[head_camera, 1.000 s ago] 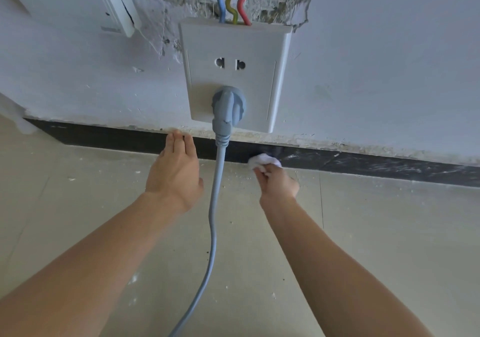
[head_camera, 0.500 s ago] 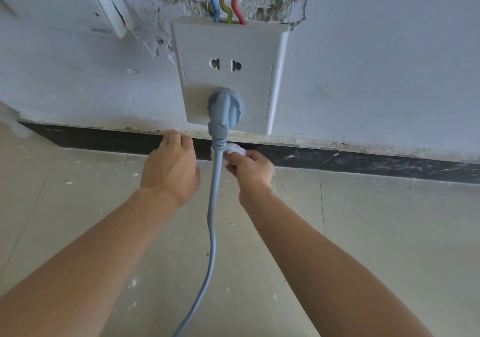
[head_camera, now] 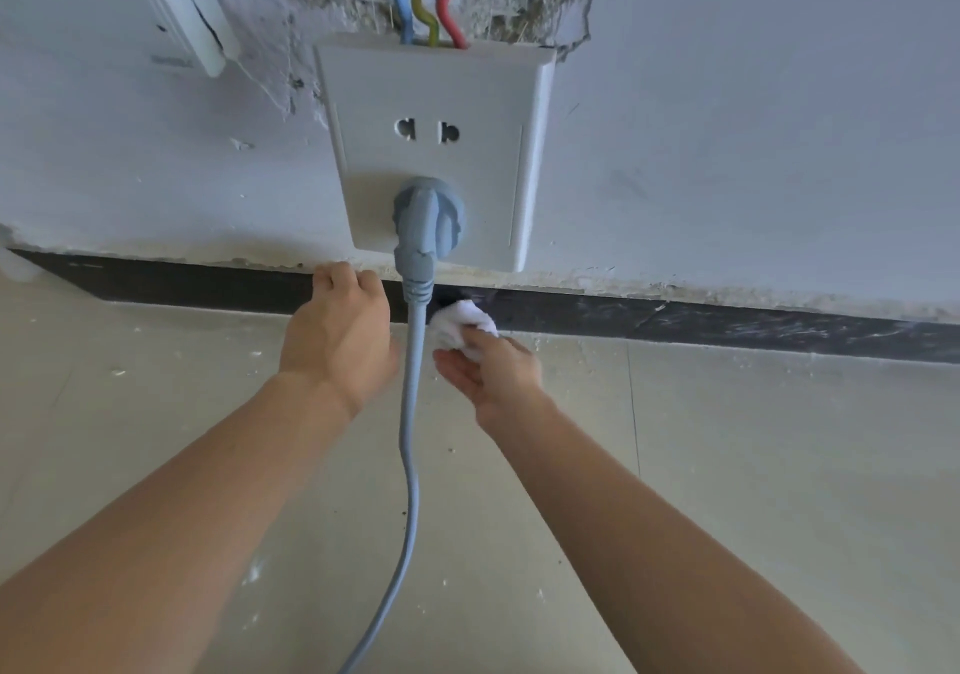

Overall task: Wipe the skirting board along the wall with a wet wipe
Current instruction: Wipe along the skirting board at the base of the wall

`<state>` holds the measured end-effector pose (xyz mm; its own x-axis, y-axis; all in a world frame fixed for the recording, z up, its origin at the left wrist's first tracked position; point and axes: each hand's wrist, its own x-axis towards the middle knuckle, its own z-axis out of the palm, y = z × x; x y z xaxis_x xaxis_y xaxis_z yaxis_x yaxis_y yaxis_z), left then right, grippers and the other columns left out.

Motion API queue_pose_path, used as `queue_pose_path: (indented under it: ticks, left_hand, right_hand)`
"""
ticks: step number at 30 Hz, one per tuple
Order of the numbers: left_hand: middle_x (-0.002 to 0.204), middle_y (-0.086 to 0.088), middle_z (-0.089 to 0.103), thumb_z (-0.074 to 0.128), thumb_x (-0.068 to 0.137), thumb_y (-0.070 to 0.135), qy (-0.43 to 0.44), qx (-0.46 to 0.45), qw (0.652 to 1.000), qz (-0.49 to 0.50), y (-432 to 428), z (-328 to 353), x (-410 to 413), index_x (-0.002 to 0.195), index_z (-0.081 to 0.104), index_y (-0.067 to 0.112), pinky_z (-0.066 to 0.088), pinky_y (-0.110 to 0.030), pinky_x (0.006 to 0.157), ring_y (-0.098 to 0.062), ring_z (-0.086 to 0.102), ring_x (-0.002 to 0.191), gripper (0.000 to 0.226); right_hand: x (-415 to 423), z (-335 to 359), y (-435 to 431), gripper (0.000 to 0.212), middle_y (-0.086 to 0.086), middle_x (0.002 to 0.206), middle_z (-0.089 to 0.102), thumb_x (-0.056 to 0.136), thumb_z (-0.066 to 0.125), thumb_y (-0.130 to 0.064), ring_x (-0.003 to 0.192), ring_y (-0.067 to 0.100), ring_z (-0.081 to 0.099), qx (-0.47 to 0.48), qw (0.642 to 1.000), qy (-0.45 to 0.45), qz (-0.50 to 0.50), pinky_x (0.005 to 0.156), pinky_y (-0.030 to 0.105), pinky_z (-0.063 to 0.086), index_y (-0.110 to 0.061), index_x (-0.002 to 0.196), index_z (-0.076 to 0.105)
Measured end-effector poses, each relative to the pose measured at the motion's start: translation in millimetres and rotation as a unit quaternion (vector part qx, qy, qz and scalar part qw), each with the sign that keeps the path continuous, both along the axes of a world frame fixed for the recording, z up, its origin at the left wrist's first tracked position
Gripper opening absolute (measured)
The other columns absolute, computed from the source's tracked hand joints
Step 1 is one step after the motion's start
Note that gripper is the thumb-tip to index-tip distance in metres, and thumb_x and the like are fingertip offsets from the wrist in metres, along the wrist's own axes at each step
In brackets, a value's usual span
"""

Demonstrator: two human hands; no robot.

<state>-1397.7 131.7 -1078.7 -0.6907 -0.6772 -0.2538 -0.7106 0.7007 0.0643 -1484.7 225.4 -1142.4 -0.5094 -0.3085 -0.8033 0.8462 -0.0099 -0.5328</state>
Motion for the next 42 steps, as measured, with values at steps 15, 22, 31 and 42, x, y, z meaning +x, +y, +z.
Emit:
queue_pose_path:
  ticks: [15, 22, 31, 42]
  left_hand:
    - [0.106, -0.015, 0.051, 0.049, 0.091, 0.004, 0.024, -0.004, 1.0, 0.008, -8.2, 2.4, 10.6, 0.114, 0.052, 0.001, 0.044, -0.041, 0.078, -0.03, 0.048, 0.088, 0.024]
    - [0.116, -0.016, 0.062, 0.069, 0.06, -0.018, 0.089, -0.031, 0.991, -0.094, -34.3, -15.4, 38.2, 0.118, 0.065, 0.0, 0.05, -0.044, 0.075, -0.038, 0.057, 0.109, 0.061]
    - [0.131, 0.003, 0.052, 0.054, 0.069, -0.012, 0.146, -0.026, 0.986, -0.079, -40.1, -26.6, 43.9, 0.128, 0.06, 0.014, 0.044, -0.03, 0.071, -0.022, 0.05, 0.117, 0.065]
    - [0.141, 0.001, 0.048, 0.053, 0.074, -0.015, 0.175, 0.012, 0.984, -0.039, -35.6, -36.4, 45.9, 0.137, 0.054, 0.014, 0.051, -0.038, 0.088, -0.019, 0.042, 0.133, 0.069]
  right_hand:
    - [-37.9, -8.8, 70.5, 0.015, 0.021, 0.102, 0.056, 0.086, 0.052, 0.012, 0.09, 0.035, 0.061, 0.019, 0.983, 0.049, -0.177, 0.068, 0.033, 0.061, 0.0, 0.095, 0.053]
    - [28.2, -20.0, -19.7, 0.021, 0.011, 0.089, 0.067, 0.084, 0.064, 0.0, 0.069, 0.021, 0.068, 0.014, 0.985, 0.028, 0.173, 0.077, 0.032, 0.059, -0.008, 0.102, 0.056]
    - [31.9, -26.5, -71.1, 0.013, 0.008, 0.077, 0.06, 0.08, 0.058, 0.009, 0.068, 0.017, 0.061, 0.008, 0.999, 0.02, 0.048, 0.063, 0.026, 0.055, -0.004, 0.085, 0.058]
    - [-17.5, -4.6, 26.5, 0.023, 0.014, 0.09, 0.064, 0.076, 0.064, 0.01, 0.093, 0.026, 0.07, 0.015, 0.975, 0.055, -0.216, 0.084, 0.035, 0.058, 0.001, 0.097, 0.06]
